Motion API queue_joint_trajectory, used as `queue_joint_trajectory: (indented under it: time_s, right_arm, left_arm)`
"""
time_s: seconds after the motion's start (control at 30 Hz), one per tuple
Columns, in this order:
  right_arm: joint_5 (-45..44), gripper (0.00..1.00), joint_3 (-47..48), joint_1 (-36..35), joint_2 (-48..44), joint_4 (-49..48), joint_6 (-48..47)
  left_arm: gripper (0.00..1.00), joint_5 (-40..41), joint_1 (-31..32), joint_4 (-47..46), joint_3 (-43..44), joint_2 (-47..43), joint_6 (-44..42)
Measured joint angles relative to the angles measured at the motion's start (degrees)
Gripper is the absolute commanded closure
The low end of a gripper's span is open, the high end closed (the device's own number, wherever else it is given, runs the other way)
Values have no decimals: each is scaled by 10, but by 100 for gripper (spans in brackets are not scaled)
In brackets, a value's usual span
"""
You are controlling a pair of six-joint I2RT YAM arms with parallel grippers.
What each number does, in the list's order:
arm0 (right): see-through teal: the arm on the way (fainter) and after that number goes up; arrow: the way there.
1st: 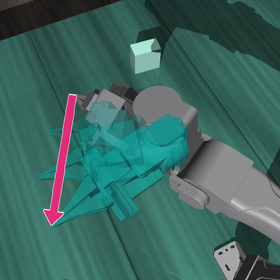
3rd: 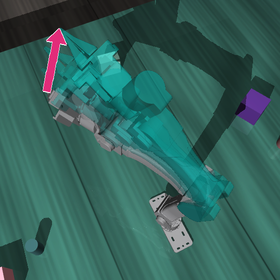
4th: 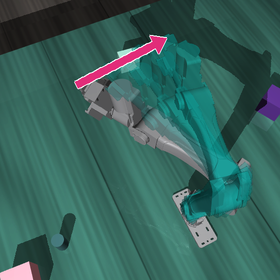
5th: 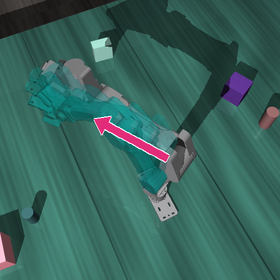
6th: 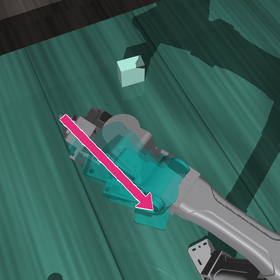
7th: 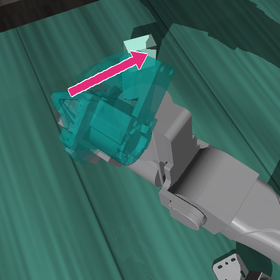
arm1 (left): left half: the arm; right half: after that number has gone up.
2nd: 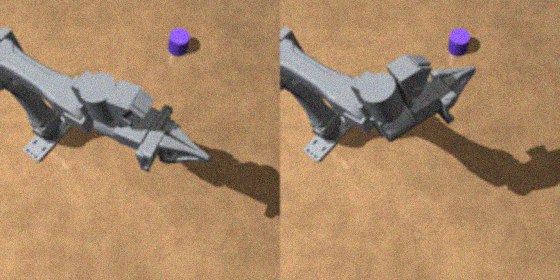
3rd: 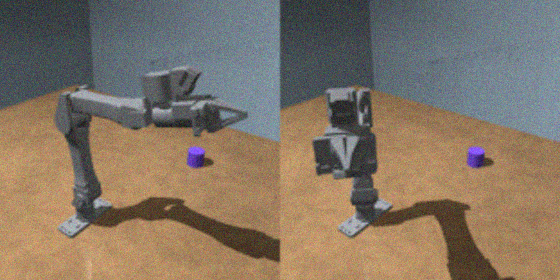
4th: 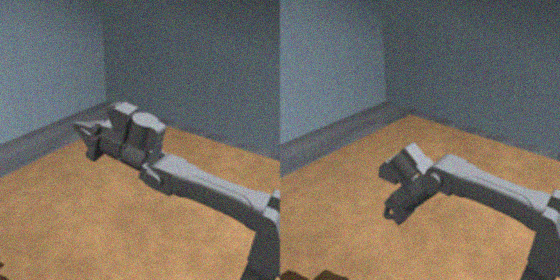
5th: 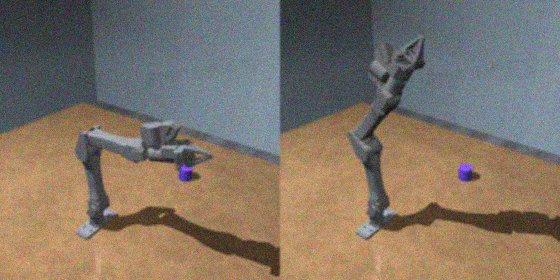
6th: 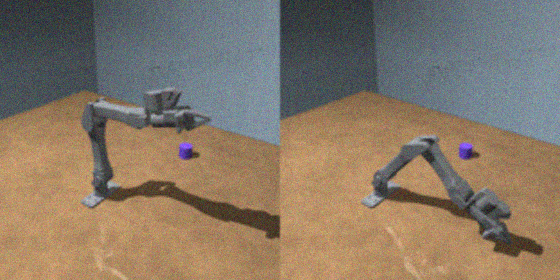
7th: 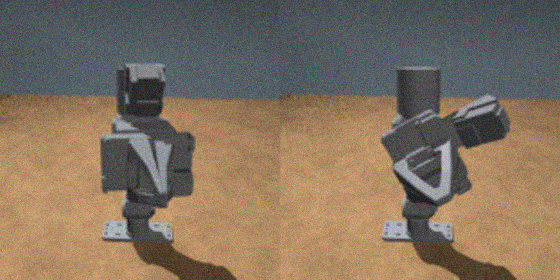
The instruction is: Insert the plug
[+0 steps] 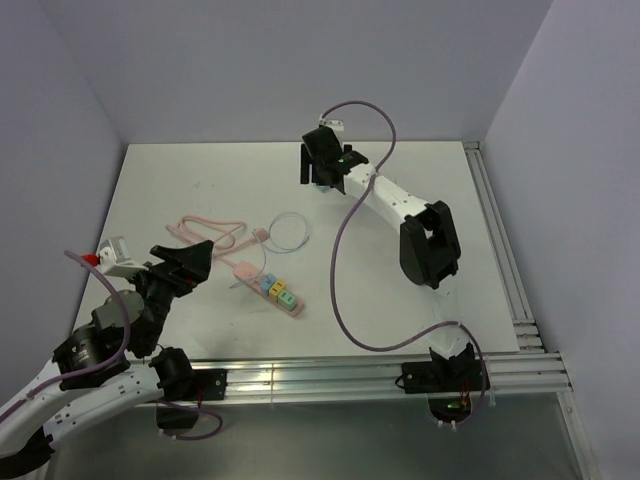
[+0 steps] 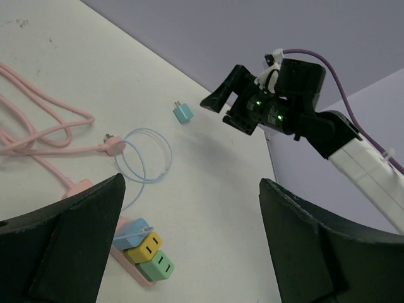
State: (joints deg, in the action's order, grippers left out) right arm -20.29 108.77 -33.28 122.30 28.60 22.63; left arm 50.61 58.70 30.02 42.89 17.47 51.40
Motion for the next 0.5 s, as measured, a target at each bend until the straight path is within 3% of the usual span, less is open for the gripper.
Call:
queue_joint_trajectory:
  time_s: [0.27,0.5]
  right_arm:
    - [1,11,163,23,144,27,-24]
    - [9,11,169,28,180,24,-101]
  left_arm:
    - [7,-8,0,-21,-5,10,-7]
    - [6,-12,0,-41,-7,27,-14]
